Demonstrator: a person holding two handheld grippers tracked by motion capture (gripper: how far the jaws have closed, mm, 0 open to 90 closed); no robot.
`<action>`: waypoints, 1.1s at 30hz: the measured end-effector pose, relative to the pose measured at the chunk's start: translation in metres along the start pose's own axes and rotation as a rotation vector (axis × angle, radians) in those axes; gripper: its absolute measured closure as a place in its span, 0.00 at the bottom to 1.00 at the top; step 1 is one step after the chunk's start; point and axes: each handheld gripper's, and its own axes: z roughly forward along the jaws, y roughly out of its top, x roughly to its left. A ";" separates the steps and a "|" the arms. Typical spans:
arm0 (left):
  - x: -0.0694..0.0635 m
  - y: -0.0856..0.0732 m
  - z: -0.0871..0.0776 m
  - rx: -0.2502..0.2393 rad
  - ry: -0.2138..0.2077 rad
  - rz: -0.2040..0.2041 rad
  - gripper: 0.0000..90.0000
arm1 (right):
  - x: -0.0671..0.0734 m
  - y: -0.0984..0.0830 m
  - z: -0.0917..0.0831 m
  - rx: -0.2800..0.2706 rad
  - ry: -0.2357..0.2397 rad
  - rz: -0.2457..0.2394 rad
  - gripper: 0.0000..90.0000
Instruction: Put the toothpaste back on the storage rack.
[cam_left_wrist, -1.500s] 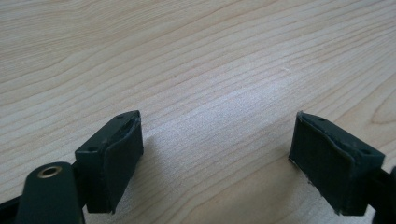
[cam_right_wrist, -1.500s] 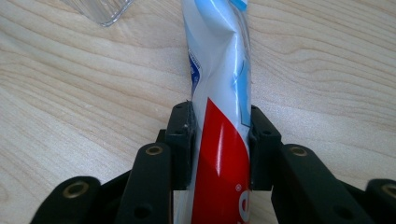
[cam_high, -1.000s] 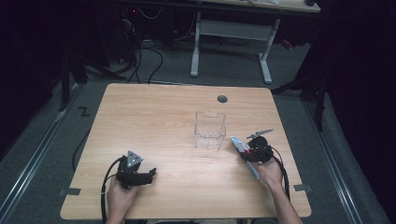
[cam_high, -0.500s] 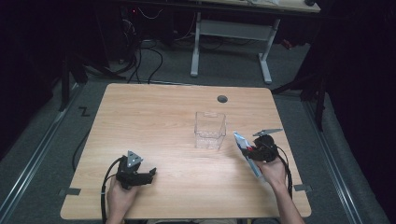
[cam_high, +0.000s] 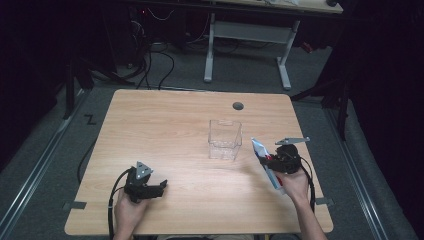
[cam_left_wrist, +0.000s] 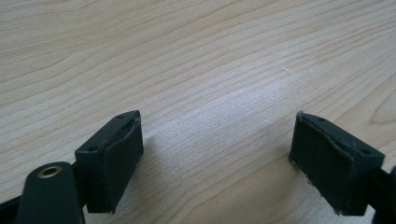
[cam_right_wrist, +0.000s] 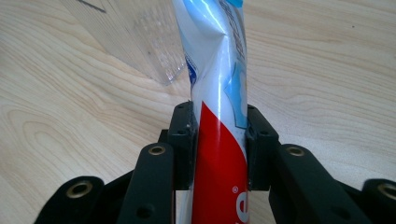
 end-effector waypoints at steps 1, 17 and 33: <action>0.000 0.000 0.000 0.000 0.000 0.000 0.19 | 0.000 0.001 -0.002 -0.007 0.010 0.005 0.77; 0.000 0.000 0.000 0.000 0.000 -0.001 0.19 | 0.005 0.007 -0.012 -0.061 0.052 -0.005 0.77; 0.000 0.000 0.000 0.000 0.000 -0.001 0.19 | 0.006 0.009 -0.013 -0.077 0.069 0.003 0.77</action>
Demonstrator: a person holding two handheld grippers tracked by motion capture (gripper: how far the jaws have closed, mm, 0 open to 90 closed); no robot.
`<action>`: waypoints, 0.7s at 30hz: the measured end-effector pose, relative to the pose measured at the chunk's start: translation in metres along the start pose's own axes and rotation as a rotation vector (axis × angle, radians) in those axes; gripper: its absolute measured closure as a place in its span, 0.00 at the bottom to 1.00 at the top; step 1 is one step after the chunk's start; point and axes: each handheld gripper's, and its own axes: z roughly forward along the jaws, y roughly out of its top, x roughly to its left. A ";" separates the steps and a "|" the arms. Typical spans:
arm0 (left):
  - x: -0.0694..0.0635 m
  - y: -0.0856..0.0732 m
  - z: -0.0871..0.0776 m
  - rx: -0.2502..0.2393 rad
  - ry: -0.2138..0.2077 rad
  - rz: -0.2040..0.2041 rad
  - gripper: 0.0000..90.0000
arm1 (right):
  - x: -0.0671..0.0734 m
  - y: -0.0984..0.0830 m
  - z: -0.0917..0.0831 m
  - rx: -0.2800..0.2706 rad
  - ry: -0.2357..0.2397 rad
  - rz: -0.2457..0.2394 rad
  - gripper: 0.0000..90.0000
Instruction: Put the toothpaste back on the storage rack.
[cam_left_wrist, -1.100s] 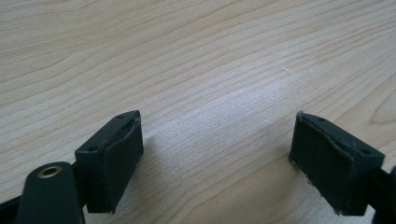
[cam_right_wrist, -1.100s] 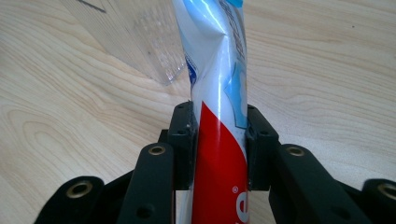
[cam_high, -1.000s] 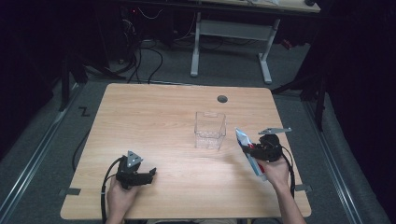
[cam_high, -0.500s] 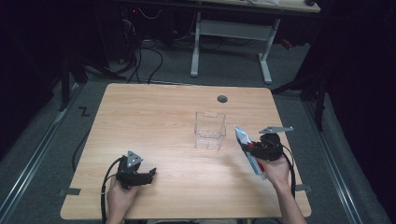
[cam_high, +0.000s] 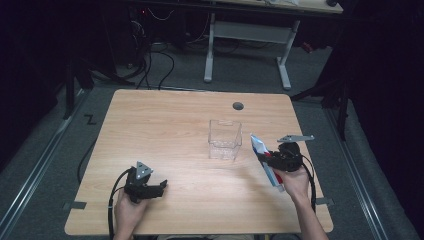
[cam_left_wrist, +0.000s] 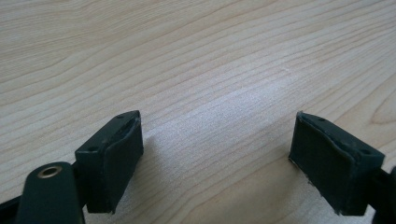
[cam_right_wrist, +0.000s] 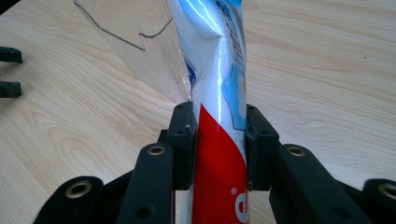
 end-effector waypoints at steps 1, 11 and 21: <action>0.000 0.000 0.000 0.000 0.000 0.000 0.19 | 0.000 0.001 0.000 -0.002 0.000 -0.006 0.77; 0.000 0.000 0.000 0.000 0.000 0.000 0.19 | 0.008 0.012 -0.006 -0.031 0.008 -0.037 0.77; 0.000 0.000 0.000 0.000 0.000 0.000 0.19 | 0.015 0.025 -0.009 -0.051 0.017 -0.061 0.77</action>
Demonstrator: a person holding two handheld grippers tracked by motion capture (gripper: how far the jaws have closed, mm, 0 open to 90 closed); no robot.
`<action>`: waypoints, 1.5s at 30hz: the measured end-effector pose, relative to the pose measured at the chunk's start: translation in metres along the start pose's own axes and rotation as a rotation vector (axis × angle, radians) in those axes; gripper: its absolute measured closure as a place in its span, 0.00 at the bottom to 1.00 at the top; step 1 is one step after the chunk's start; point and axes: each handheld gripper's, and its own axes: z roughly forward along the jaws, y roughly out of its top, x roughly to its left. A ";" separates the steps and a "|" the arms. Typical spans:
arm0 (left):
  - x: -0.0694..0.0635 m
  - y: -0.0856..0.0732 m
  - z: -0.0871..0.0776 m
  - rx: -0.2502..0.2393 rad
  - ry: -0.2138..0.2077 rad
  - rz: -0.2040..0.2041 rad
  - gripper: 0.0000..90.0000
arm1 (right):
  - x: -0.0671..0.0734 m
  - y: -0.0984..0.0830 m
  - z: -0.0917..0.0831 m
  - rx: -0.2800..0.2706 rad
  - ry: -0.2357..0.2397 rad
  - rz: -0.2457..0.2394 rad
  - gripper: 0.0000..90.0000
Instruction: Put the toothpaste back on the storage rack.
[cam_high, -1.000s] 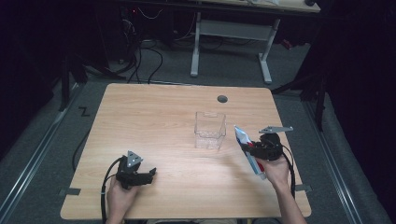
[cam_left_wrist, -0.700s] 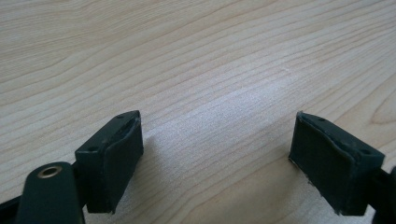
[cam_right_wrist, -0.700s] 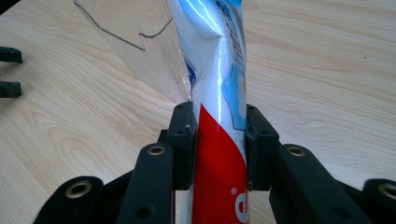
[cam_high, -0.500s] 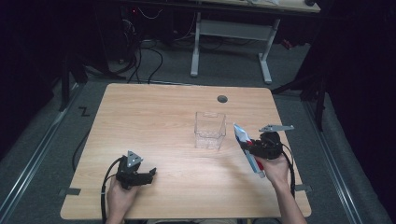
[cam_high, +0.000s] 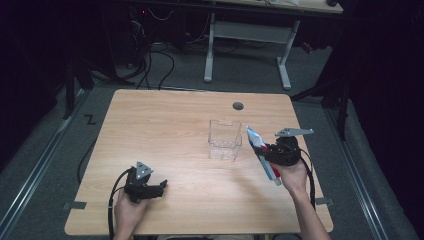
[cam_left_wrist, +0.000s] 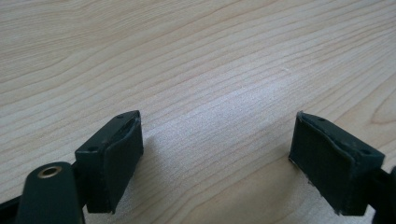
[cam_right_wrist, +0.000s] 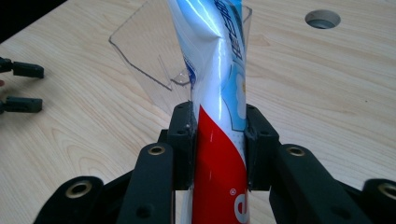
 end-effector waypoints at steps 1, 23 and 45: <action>0.000 0.000 0.000 0.000 0.000 0.000 0.19 | 0.001 0.001 0.000 0.000 0.000 0.000 0.77; 0.000 0.000 0.000 0.000 0.000 0.000 0.19 | 0.014 0.034 0.009 -0.036 0.014 -0.057 0.77; 0.000 0.000 0.000 0.002 0.002 -0.001 0.19 | 0.022 0.074 0.023 -0.087 0.032 -0.070 0.77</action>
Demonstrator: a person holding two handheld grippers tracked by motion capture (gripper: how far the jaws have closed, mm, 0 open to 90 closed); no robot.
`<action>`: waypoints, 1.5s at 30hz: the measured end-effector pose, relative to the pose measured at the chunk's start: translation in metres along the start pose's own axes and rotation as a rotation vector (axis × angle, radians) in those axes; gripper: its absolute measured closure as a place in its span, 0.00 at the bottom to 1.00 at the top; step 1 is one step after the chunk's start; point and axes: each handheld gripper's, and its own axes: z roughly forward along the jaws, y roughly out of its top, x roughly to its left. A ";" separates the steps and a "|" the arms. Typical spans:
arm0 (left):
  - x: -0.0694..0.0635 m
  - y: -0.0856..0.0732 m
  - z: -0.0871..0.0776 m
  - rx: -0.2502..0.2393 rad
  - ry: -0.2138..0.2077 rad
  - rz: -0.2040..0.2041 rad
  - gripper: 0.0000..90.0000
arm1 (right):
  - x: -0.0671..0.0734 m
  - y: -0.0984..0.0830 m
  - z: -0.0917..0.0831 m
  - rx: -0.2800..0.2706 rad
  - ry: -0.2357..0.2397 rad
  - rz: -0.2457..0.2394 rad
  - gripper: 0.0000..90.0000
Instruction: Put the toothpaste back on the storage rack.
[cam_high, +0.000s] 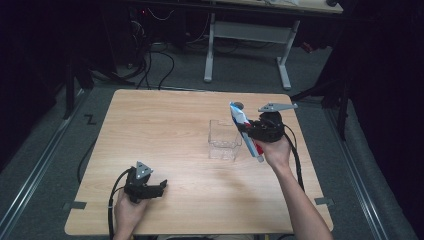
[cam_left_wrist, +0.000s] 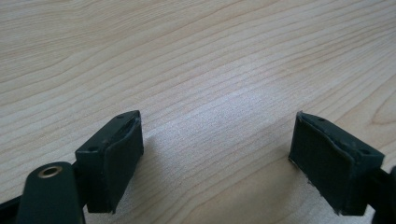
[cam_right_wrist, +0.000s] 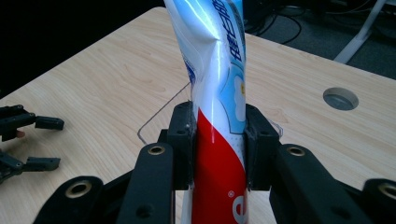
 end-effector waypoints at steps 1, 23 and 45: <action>0.000 0.000 0.000 0.000 0.000 0.000 0.19 | 0.000 0.001 0.001 0.000 0.000 0.002 0.77; 0.000 0.000 0.000 0.000 -0.001 -0.001 0.20 | 0.000 0.028 0.027 -0.027 -0.001 -0.010 0.77; 0.000 0.000 0.000 0.003 0.000 0.003 0.20 | 0.001 0.047 0.048 -0.010 -0.029 -0.040 0.77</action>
